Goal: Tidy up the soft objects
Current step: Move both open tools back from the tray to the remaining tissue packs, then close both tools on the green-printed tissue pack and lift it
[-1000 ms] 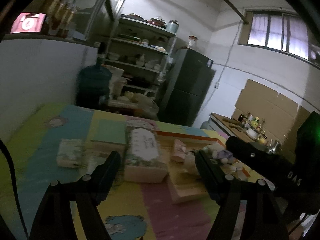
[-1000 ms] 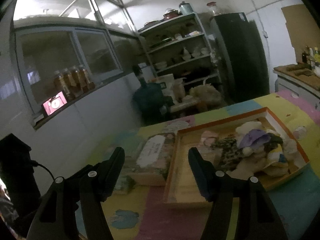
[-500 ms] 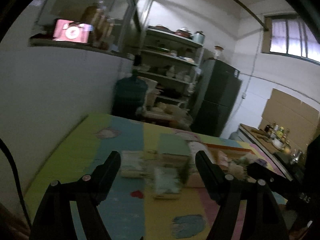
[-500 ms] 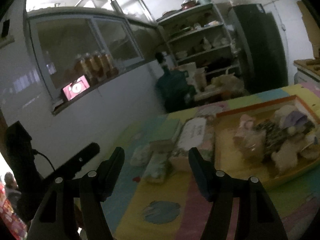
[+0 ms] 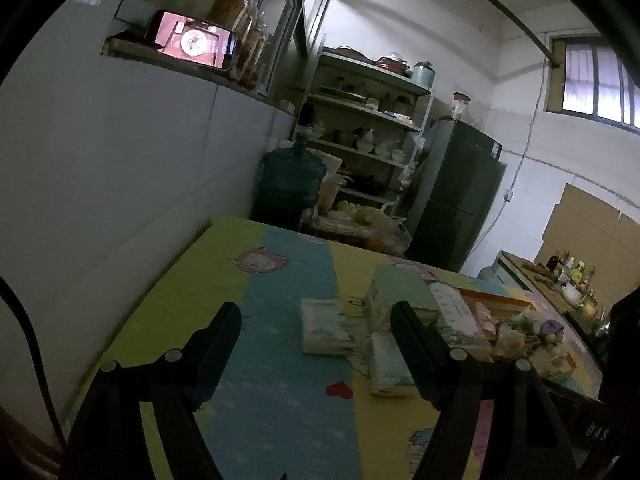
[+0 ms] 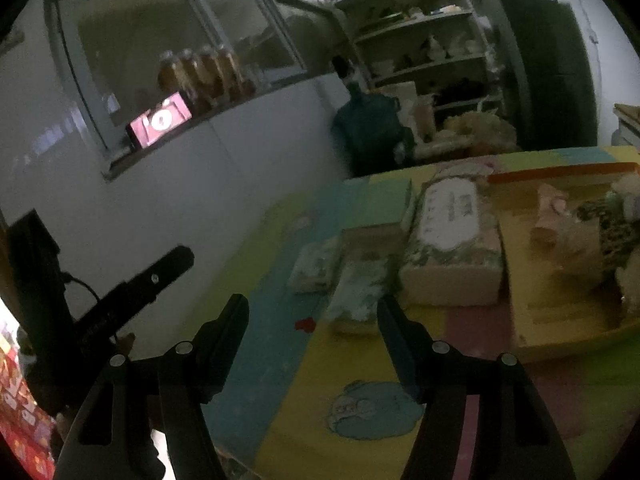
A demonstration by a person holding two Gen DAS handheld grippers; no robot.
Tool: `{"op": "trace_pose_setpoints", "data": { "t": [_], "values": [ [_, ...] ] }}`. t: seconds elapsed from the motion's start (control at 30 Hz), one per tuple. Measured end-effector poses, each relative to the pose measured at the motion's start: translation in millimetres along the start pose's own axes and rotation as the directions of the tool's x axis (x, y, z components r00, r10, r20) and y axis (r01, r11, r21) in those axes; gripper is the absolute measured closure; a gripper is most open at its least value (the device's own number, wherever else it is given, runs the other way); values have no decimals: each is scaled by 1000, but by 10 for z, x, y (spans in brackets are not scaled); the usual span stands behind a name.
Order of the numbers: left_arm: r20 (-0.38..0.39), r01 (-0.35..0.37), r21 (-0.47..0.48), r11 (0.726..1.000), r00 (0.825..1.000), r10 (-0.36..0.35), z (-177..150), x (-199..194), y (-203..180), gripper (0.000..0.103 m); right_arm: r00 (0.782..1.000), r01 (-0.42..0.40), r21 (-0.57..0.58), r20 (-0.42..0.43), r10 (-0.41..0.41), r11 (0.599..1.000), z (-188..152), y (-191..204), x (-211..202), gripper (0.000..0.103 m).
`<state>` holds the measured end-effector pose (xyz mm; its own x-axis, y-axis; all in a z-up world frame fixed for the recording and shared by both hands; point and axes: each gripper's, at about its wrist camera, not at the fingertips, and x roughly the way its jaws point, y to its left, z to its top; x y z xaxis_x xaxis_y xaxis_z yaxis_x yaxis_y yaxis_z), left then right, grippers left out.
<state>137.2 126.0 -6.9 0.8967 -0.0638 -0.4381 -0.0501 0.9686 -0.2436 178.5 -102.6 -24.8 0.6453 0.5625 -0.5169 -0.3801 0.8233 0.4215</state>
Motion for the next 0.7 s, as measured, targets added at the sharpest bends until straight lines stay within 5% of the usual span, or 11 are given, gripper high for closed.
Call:
{"op": "trace_pose_setpoints", "data": {
  "t": [0.27,0.4,0.7],
  "values": [
    [-49,27,20,999,998,-25,44,266,134,25,998,34,24,-58,-32,999,-64,-21,341,29],
    [-64,46,12,999,997,-45,65,388,195,11,991,98,4,-91,-98,995,-101,-33,539,29],
    [-95,20,35,999,995,-17,64,568,242,11,977,174,-34,-118,-177,984,-146,-30,776,29]
  ]
}}
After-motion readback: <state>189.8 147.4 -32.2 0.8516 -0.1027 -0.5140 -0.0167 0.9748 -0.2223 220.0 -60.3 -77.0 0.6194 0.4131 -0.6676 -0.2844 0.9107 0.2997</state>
